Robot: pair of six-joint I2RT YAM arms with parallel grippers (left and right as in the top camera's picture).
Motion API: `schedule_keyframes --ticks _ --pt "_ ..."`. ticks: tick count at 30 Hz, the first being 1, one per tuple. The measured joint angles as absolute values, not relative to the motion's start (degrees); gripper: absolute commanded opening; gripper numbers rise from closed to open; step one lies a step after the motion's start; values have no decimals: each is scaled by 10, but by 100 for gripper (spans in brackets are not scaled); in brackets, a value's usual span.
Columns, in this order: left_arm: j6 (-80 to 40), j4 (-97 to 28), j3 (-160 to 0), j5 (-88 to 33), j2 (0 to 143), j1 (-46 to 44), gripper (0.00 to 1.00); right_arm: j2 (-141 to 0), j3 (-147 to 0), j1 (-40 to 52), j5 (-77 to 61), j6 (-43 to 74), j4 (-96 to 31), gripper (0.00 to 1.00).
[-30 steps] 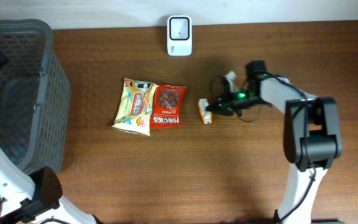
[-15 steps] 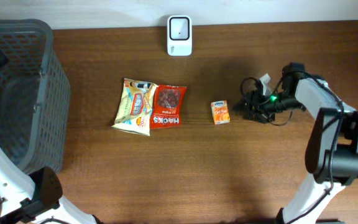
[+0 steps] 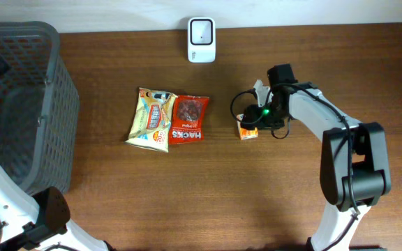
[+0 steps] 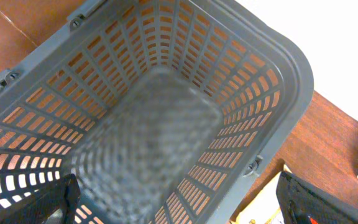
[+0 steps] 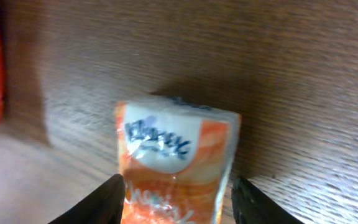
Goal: Scan the item barcode
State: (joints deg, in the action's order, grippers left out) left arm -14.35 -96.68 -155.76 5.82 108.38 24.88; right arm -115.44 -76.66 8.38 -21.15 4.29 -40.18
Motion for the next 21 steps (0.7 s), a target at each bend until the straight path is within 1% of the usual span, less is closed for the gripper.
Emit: schedule_keyframes --ticks 1,2,6,11,13,14,17,21 --pt "-143 -967 -1558 58 1084 249 99 -1154 -766 86 -201 49 -402 43" --pt "-143 -967 -1558 58 1084 249 99 -1154 -766 88 -193 55 -402 42" --pt "-143 -967 -1558 58 1084 249 99 -1154 -766 88 -187 63 -404 43" --pt "-143 -967 -1558 58 1084 249 99 -1154 -766 88 -220 63 -405 43" --pt "-143 -967 -1558 58 1084 249 99 -1154 -766 87 -233 63 -405 52" --pt "-143 -967 -1558 58 1084 249 99 -1154 -766 87 -241 64 -404 55" --pt "-143 -967 -1558 58 1084 249 99 -1154 -769 84 -288 68 -411 56" --pt "-143 -967 -1558 58 1084 249 99 -1154 -807 61 -322 76 -474 55"
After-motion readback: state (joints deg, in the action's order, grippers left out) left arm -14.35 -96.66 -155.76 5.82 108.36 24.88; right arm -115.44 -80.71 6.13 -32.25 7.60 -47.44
